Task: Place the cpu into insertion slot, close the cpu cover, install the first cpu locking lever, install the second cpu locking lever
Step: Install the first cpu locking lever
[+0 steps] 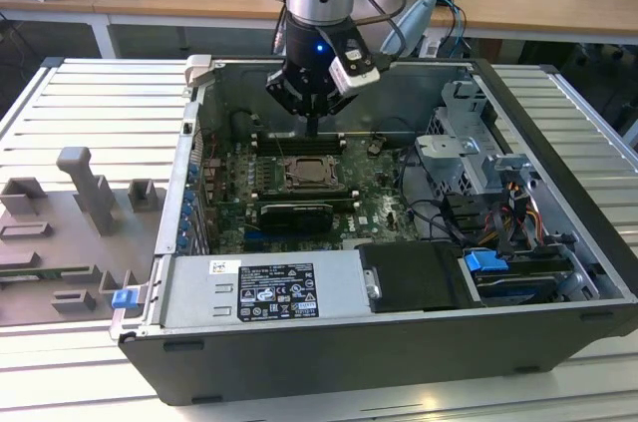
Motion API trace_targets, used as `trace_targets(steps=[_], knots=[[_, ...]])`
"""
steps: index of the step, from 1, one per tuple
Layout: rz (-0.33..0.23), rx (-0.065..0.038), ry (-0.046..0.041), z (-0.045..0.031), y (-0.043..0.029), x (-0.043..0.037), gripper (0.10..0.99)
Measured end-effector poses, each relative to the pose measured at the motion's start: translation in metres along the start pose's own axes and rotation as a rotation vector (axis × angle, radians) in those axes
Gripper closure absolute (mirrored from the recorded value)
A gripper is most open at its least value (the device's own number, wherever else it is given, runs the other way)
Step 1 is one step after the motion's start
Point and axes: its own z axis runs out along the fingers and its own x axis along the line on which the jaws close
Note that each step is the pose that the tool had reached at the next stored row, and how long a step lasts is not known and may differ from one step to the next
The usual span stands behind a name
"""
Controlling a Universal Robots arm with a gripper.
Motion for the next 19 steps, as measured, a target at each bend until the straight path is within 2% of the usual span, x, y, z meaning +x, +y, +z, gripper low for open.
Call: trace_targets(steps=[4,7,8,14,19], knots=[[-0.094,-0.001,0.0017,0.0003,-0.0001,0.0,0.98],[-0.143,-0.002,0.0025,0.0006,-0.0001,0.0007,0.98],[-0.144,-0.002,0.0024,0.0007,-0.0001,0.0017,0.98],[-0.142,-0.002,0.0022,0.0009,0.0,0.0214,0.98],[-0.088,-0.001,0.0013,0.0023,0.0001,0.023,0.98]])
